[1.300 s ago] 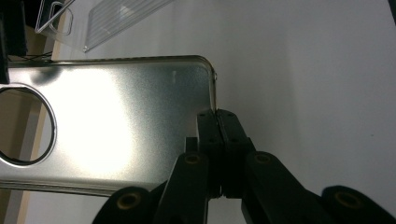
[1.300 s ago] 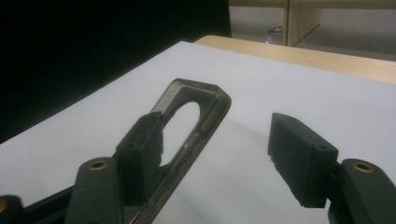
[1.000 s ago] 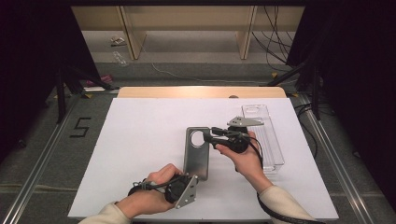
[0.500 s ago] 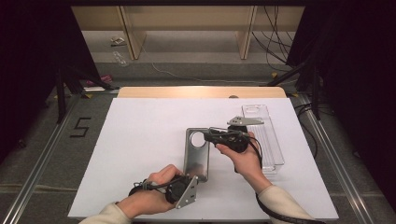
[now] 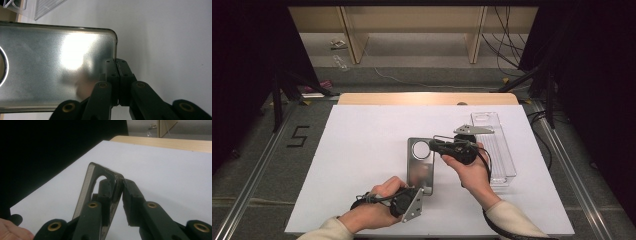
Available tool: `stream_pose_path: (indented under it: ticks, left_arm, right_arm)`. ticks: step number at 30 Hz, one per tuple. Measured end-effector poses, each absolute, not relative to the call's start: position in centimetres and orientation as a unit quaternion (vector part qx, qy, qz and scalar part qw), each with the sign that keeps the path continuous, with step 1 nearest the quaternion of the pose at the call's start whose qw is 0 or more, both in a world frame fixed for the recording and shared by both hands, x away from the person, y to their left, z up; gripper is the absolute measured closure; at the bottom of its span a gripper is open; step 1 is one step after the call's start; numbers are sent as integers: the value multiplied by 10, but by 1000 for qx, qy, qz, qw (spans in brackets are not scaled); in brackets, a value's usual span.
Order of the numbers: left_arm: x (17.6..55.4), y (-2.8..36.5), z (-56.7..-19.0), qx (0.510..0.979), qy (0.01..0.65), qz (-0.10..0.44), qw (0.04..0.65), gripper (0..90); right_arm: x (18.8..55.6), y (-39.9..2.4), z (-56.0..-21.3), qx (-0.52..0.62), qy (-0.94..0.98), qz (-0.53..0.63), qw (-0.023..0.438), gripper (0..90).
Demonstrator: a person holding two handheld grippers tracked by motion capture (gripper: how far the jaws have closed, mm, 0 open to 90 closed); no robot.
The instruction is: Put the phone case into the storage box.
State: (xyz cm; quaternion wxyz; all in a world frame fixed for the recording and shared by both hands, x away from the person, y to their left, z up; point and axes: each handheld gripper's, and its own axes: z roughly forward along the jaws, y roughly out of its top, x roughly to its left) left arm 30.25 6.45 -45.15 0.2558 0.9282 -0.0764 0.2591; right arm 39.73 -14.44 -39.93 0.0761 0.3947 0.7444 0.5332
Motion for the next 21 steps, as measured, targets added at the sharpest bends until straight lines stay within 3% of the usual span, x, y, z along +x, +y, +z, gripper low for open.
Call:
stream_pose_path:
  ticks: [21]
  left_arm:
    - [306, 65, -457, 926, -64, 267, 257, 869]
  right_arm:
    - [393, -145, -396, 416, 725, 546, 50, 839]
